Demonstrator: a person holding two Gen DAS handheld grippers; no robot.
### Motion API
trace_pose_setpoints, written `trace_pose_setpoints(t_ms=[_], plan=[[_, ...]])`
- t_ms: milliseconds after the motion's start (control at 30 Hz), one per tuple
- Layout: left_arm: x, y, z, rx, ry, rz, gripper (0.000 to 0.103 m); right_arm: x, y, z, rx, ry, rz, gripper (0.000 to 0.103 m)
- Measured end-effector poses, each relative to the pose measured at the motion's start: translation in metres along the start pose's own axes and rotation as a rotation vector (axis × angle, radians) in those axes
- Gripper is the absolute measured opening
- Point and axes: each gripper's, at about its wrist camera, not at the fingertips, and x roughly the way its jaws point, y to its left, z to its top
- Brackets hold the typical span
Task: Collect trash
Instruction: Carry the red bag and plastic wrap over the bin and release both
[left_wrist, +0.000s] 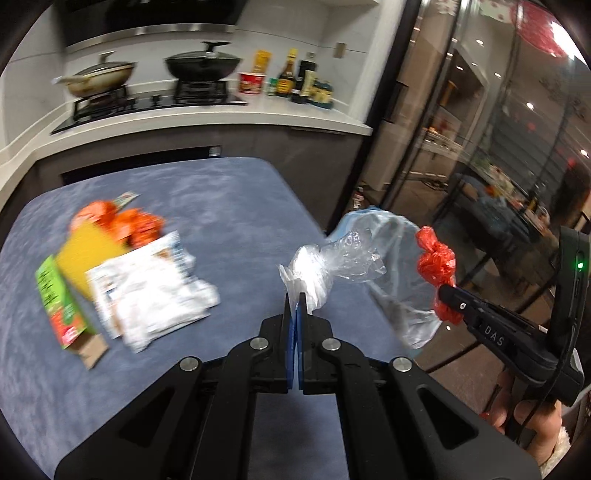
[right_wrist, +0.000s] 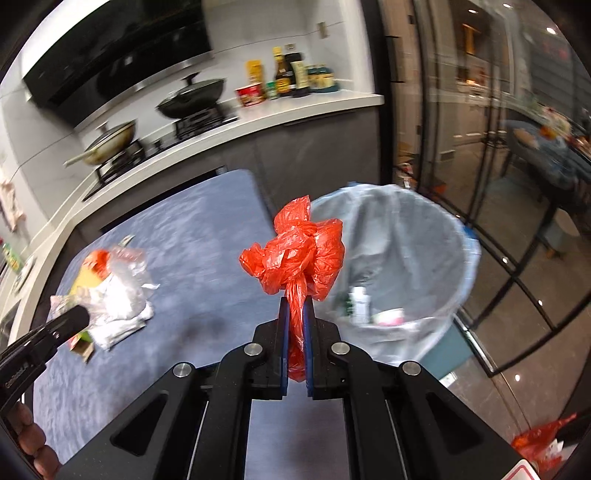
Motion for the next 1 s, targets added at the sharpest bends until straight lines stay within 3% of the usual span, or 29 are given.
trace_pose_setpoints(t_ms=[200, 400, 567, 867, 967, 1000], plan=[[0.051, -0.068, 0.029, 0.082, 0.006, -0.072, 0.0, 0.006, -0.047, 0.013, 0.058, -0.016, -0.053, 0.006], [0.11, -0.11, 0.045, 0.111, 0.046, -0.115, 0.0, 0.032, -0.081, 0.024, 0.12, 0.013, -0.056, 0.006], [0.149, -0.124, 0.051, 0.11, 0.083, -0.124, 0.0, 0.057, -0.096, 0.033, 0.117, 0.036, -0.08, 0.006], [0.184, -0.13, 0.054, 0.108, 0.129, -0.1, 0.0, 0.089, -0.105, 0.035, 0.111, 0.075, -0.081, 0.008], [0.19, -0.126, 0.053, 0.105, 0.135, -0.092, 0.001, 0.095, -0.104, 0.037, 0.111, 0.075, -0.083, 0.012], [0.191, -0.125, 0.052, 0.102, 0.138, -0.089, 0.002, 0.096, -0.104, 0.037, 0.114, 0.074, -0.082, 0.02]])
